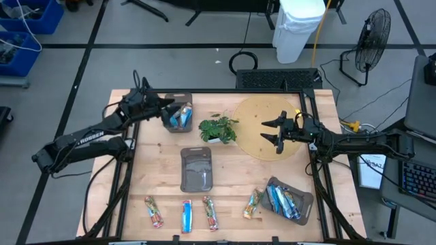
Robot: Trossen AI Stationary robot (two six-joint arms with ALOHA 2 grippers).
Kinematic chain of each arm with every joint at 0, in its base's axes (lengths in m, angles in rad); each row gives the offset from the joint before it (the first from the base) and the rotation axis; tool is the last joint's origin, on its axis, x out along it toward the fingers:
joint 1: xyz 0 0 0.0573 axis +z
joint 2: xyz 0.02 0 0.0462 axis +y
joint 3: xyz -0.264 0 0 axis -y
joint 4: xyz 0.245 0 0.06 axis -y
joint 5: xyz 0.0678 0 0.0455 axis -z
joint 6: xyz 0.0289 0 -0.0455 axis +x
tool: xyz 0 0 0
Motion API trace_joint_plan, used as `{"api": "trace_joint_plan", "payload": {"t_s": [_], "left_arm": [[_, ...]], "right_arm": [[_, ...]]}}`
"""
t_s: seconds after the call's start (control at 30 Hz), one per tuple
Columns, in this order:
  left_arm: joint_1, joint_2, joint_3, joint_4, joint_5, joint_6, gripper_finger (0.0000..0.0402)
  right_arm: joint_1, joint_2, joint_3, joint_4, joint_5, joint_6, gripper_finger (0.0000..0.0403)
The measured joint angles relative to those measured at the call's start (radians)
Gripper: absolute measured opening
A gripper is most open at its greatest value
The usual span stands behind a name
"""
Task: Pick and place Granola Bars by type
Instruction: Put the orange granola bar into the top black bin
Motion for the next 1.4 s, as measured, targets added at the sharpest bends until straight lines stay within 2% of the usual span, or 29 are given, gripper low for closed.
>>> {"api": "trace_joint_plan", "payload": {"t_s": [0.17, 0.37, 0.47, 0.6, 0.83, 0.97, 1.03, 1.1, 1.23, 1.4], "left_arm": [[0.0, 0.0, 0.003, -0.084, 0.039, -0.011, 0.0298], [0.0, 0.0, 0.002, -0.29, -0.018, 0.024, 0.0282], [-0.017, 0.0, 0.001, -0.31, 0.027, 0.078, 0.0273], [-0.094, 0.0, 0.001, -0.247, 0.143, 0.161, 0.0253], [-0.32, 0.0, 0.001, -0.023, 0.164, 0.258, 0.0217], [-0.466, 0.0, 0.001, 0.062, 0.167, 0.373, 0.0203], [-0.525, 0.0, 0.001, 0.077, 0.164, 0.42, 0.0198], [-0.566, 0.0, 0.001, 0.088, 0.155, 0.434, 0.0195], [-0.605, 0.0, 0.001, 0.096, 0.093, 0.434, 0.0193], [-0.61, 0.0, 0.001, 0.089, -0.008, 0.433, 0.0193]], "right_arm": [[0.0, 0.0, 0.0, 0.0, 0.0, 0.0, 0.0235], [0.0, 0.0, 0.0, 0.0, 0.0, 0.0, 0.0235], [0.0, 0.0, 0.0, 0.0, -0.002, 0.016, 0.0235], [0.0, 0.0, 0.0, 0.0, -0.004, 0.026, 0.0235], [0.0, 0.0, 0.0, 0.0, -0.01, 0.057, 0.0235], [0.012, 0.0, 0.0, 0.028, -0.152, 0.075, 0.0235], [0.055, 0.0, 0.001, 0.06, -0.185, 0.067, 0.0235], [0.126, 0.002, 0.007, 0.073, -0.159, 0.026, 0.0235], [0.31, 0.037, 0.077, -0.003, -0.001, -0.081, 0.0235], [0.526, 0.186, 0.25, -0.199, 0.192, -0.144, 0.0235]]}}
